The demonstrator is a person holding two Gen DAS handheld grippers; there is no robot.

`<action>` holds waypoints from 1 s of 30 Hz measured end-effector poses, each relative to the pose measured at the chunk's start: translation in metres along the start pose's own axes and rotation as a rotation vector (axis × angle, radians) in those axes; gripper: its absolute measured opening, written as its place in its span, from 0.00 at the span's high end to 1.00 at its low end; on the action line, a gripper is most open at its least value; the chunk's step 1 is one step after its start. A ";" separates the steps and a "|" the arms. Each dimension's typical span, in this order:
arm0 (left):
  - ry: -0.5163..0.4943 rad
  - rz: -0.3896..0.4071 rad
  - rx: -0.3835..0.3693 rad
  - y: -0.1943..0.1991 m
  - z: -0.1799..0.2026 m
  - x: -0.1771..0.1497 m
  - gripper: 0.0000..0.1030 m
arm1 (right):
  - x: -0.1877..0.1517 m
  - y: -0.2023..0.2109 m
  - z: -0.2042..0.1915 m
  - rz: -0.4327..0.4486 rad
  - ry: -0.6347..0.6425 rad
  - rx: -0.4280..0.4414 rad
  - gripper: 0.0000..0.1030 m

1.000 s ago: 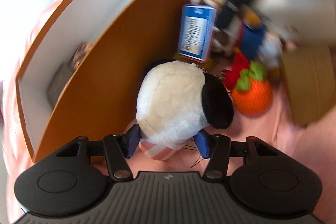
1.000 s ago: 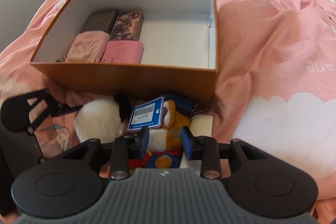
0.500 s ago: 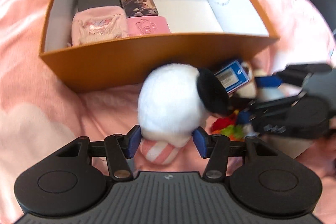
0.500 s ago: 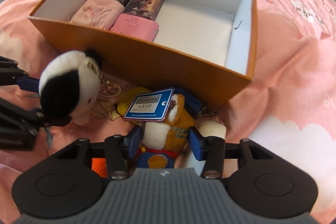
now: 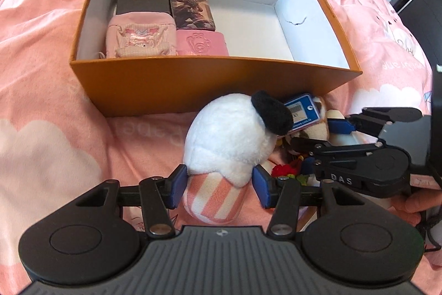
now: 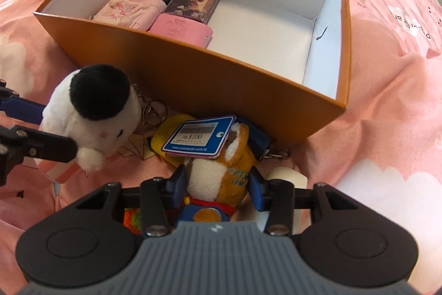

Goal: Organize objects
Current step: 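Lift both plush toys with both tools over the orange box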

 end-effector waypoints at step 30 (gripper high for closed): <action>0.079 0.173 -0.175 0.078 0.034 0.037 0.44 | 0.061 0.139 -0.007 0.298 -0.002 0.145 0.56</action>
Point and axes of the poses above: each gripper's, at about its wrist camera, not at the fingertips, and y roughly against the way its jaws point, z to its right, x to its top, the point moved 10 cm from there along -y, roughly the way its jaws point, and after that the axes turned 5 degrees about z, right-handed, at the moved point
